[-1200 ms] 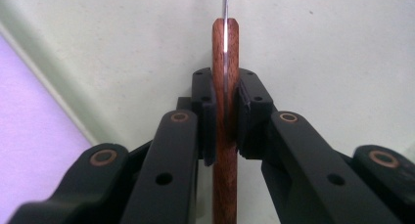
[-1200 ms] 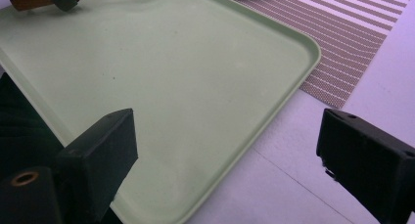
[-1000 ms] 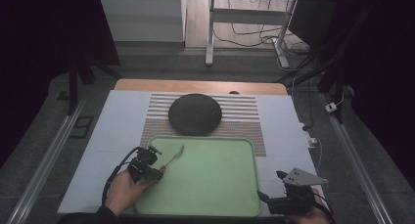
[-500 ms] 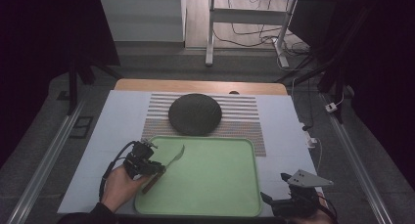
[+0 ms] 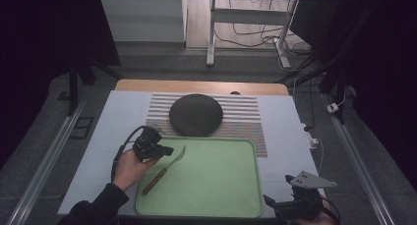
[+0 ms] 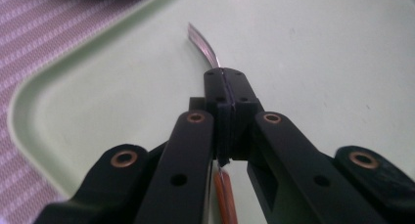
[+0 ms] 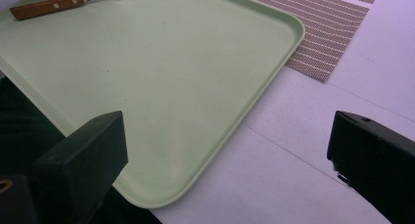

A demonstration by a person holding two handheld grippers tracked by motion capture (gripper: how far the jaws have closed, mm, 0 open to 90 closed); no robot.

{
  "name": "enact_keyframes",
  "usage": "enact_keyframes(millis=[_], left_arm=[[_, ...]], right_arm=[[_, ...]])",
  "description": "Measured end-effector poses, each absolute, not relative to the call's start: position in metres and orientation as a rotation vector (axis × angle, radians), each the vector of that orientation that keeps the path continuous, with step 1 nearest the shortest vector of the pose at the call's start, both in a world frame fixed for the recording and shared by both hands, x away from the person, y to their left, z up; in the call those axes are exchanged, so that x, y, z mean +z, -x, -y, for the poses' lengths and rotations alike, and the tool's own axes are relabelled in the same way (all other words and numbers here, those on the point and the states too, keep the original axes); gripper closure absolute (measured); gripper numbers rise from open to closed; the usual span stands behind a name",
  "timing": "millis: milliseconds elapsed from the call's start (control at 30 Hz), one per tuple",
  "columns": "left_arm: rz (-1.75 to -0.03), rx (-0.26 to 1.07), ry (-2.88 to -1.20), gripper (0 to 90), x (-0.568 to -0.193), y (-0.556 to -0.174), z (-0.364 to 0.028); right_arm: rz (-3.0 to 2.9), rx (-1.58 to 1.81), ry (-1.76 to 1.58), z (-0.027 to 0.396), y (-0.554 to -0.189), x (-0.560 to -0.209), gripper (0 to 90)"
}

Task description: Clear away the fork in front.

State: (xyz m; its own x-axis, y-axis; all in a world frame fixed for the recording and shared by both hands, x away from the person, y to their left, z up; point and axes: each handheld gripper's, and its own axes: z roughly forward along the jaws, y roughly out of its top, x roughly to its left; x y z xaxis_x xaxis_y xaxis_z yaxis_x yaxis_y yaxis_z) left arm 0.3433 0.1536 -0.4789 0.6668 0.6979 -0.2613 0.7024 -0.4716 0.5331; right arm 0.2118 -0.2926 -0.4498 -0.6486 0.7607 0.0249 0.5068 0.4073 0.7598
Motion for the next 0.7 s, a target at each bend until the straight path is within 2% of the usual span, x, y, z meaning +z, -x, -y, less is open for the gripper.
enact_keyframes(millis=[267,700], left_arm=[[-1.068,-0.035,-2.267,88.9,-0.492,-0.362,-0.144],[-1.070,-0.047,-2.278,88.8,-0.500,-0.364,-0.136]], right_arm=[[-2.350,1.103,-1.109,0.294,-0.213,-0.450,1.6],[-2.361,1.100,-1.108,0.294,-0.213,-0.450,1.7]])
